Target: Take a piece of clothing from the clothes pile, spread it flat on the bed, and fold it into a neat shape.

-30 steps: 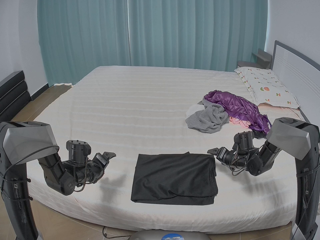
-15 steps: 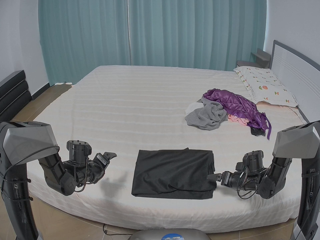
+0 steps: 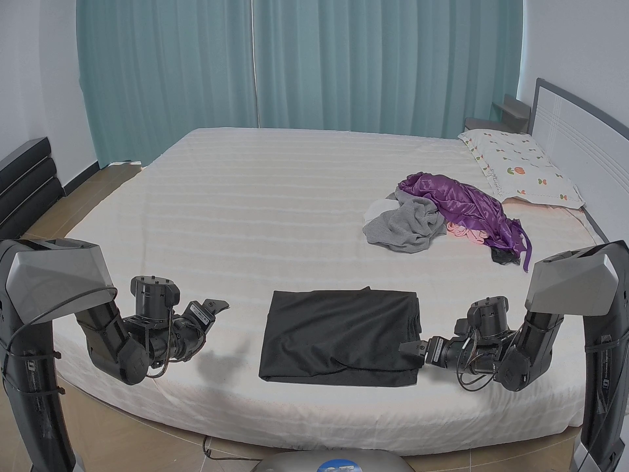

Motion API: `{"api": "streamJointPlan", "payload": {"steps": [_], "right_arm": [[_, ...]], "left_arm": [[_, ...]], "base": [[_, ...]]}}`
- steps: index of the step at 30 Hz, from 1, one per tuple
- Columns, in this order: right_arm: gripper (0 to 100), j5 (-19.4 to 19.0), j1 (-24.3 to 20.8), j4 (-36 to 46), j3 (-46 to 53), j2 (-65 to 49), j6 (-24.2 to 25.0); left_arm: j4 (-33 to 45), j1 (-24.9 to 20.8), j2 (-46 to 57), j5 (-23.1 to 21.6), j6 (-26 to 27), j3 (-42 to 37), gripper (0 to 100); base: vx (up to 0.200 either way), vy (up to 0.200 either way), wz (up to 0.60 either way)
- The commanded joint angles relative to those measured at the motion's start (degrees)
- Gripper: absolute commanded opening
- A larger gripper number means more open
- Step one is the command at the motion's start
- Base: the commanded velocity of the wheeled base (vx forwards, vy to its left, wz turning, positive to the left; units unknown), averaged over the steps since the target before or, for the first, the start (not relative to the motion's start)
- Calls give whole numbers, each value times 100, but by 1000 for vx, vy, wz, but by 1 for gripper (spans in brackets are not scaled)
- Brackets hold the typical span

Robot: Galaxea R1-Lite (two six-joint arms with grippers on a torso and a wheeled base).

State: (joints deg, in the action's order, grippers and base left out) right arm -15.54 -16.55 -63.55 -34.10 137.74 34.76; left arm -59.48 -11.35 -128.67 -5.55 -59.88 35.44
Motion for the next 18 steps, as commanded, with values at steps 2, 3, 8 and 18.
{"api": "streamJointPlan", "payload": {"steps": [2, 3, 8, 18], "right_arm": [[100, 69, -14, 0, -36, 86, -4], [100, 104, -14, 0, -36, 95, -4], [100, 192, -76, -35, -36, 139, -4], [0, 218, -129, -149, -9, 157, -30]], "left_arm": [[-2, 1, -9, 1, 3, -2, 100], [-2, 1, -9, 1, 3, 7, 100], [-2, 1, -18, 1, 3, 7, 100], [-2, -8, -26, 10, 3, 7, 100]], "base": [[0, 0, 0], [0, 0, 0], [0, 0, 0], [0, 0, 0]]}}
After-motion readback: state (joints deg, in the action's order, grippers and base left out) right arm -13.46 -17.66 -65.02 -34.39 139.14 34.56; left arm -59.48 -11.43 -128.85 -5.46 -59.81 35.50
